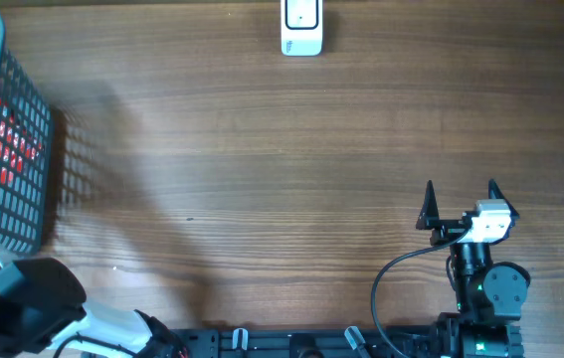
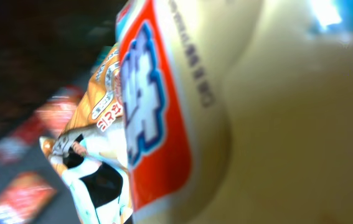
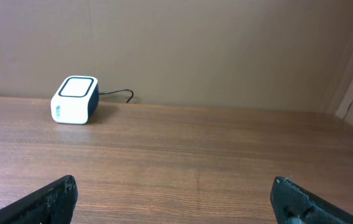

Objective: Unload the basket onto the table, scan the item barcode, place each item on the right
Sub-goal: 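Lift the cream snack bag out and set it on the table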

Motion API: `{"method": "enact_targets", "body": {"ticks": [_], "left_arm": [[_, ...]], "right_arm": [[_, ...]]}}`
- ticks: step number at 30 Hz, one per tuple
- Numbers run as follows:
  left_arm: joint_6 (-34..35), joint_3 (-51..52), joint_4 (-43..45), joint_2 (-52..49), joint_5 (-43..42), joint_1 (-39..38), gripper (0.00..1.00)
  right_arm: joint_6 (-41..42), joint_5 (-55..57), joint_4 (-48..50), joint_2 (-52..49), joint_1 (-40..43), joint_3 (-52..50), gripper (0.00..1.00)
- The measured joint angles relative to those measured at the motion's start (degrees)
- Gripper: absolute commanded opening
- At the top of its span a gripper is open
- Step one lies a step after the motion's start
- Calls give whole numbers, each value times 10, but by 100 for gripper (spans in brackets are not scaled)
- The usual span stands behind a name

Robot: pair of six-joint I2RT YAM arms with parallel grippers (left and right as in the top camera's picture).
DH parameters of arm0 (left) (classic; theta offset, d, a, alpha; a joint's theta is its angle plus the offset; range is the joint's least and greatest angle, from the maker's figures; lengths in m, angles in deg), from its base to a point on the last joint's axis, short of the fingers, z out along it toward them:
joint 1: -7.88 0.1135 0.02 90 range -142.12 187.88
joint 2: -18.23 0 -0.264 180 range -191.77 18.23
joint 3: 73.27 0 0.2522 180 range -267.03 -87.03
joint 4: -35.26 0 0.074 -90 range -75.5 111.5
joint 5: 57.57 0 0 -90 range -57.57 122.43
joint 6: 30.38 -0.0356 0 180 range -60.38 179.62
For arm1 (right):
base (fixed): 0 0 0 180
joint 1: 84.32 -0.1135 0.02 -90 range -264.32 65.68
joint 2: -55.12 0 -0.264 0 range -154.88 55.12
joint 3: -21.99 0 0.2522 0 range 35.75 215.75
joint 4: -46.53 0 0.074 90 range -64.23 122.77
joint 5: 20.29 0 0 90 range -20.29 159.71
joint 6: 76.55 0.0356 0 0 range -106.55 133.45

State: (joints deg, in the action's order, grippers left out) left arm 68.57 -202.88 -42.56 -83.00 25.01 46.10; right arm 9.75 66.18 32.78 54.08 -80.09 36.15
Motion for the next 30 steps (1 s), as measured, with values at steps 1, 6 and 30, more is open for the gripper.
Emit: {"method": "enact_targets", "body": {"ticks": [1,6,30], "left_arm": [[0,0,0,4,-34,0,4],[4,0,-25,34,-218,-26,4],[13,9,-154,-21,-48,-410,4]], "right_arm": [[0,0,0,0,0,0,100],[0,0,0,0,0,0,100],[0,0,0,0,0,0,100]]}}
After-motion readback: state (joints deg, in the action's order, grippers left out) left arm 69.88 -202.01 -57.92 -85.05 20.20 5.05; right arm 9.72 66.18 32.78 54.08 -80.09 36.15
